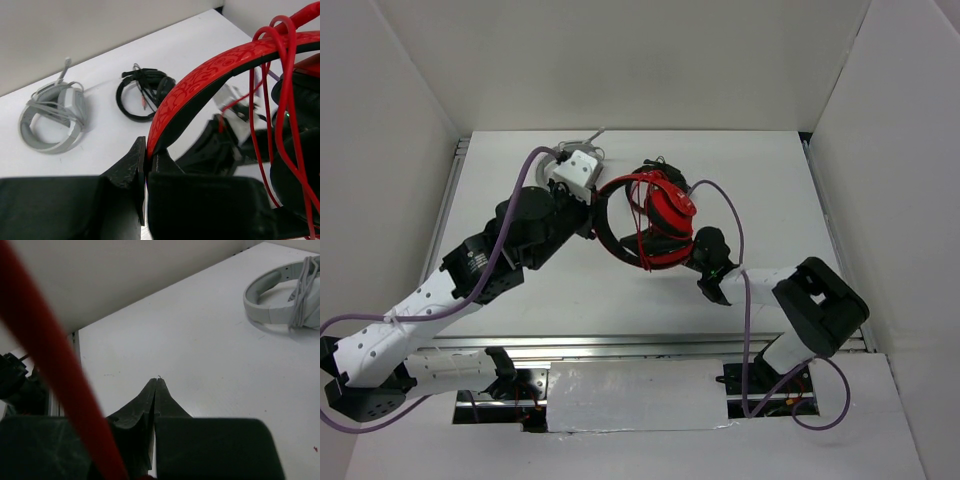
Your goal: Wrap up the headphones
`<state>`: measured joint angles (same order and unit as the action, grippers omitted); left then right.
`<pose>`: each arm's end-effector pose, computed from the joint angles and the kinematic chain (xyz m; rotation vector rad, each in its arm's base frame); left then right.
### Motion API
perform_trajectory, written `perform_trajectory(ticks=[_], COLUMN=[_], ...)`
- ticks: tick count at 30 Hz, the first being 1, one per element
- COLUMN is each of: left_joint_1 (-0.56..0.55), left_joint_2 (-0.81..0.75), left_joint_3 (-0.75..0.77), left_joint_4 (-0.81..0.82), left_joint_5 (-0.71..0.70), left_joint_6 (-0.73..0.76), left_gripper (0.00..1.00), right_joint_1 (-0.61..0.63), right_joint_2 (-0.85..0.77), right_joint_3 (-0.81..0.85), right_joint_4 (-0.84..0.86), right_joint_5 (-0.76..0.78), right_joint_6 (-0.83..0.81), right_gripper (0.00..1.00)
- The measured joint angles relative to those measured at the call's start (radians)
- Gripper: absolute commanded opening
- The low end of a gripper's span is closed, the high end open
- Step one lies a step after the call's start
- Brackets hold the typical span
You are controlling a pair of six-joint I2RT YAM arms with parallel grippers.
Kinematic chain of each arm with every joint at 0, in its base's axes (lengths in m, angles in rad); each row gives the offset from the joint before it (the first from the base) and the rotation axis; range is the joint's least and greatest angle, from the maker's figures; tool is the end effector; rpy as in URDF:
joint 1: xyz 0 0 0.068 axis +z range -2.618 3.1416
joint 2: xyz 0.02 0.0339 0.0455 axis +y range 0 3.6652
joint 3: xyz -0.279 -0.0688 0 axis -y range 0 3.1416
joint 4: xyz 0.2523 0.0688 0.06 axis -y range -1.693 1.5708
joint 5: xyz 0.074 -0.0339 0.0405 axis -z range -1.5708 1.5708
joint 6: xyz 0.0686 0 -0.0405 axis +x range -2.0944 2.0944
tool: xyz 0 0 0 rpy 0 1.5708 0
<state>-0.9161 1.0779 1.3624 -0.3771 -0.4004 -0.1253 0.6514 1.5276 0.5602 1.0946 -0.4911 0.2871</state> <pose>0.1734 -0.1819 0.4750 0.3536 1.6385 -0.4572 0.2459 0.2282 0.2356 -0.6918 1.3980 1.1060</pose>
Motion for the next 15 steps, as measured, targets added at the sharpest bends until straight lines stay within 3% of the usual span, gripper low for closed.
perform_trajectory(ticks=[7,15], left_joint_1=[0.082,0.258], left_joint_2=[0.034,0.166], left_joint_3=[0.01,0.072], left_joint_4=[-0.018,-0.127], left_joint_5=[-0.144,-0.257], left_joint_6=[-0.118,-0.384], left_gripper=[0.0,0.0], right_joint_1=[0.076,0.211], right_joint_2=[-0.119,-0.159], right_joint_3=[-0.131,-0.102], right_joint_4=[0.025,-0.077], right_joint_5=[0.168,0.392], right_joint_6=[0.025,0.042], right_gripper=[0.0,0.0])
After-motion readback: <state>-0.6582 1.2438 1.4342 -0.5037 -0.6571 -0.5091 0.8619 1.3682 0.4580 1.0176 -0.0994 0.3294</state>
